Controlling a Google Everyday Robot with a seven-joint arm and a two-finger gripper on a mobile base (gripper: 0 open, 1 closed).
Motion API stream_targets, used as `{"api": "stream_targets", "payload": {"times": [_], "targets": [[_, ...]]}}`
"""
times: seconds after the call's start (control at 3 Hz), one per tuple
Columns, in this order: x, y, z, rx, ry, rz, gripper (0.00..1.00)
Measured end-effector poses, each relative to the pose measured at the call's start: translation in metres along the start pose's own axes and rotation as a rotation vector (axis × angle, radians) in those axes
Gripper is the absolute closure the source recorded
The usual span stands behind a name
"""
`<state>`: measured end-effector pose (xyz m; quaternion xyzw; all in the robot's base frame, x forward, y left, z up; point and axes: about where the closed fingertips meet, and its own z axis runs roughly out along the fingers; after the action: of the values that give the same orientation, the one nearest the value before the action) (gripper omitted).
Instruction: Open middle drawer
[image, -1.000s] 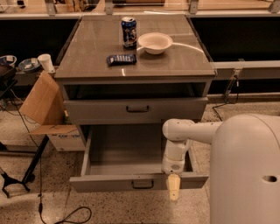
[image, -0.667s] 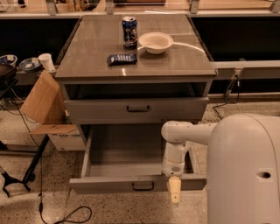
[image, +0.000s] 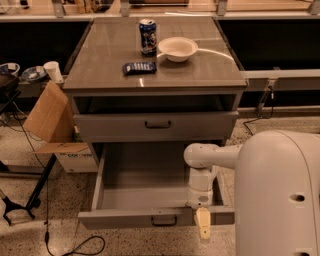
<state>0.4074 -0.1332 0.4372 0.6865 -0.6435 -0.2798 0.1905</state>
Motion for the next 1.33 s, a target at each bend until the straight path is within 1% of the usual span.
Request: {"api": "stream_targets", "payload": {"times": [0.33,0.67,1.0,1.33], "targets": [[0.005,0.01,0.001,-0.021,0.018,-0.015,0.0],[0.008,0.019,0.003,-0.03,0.026,-0.018,0.0],[0.013,0.032,0.001,-0.024,0.034,-0.019,0.0],[0.027,0.079,-0.014,0.041,0.061,-0.016,0.0]]}}
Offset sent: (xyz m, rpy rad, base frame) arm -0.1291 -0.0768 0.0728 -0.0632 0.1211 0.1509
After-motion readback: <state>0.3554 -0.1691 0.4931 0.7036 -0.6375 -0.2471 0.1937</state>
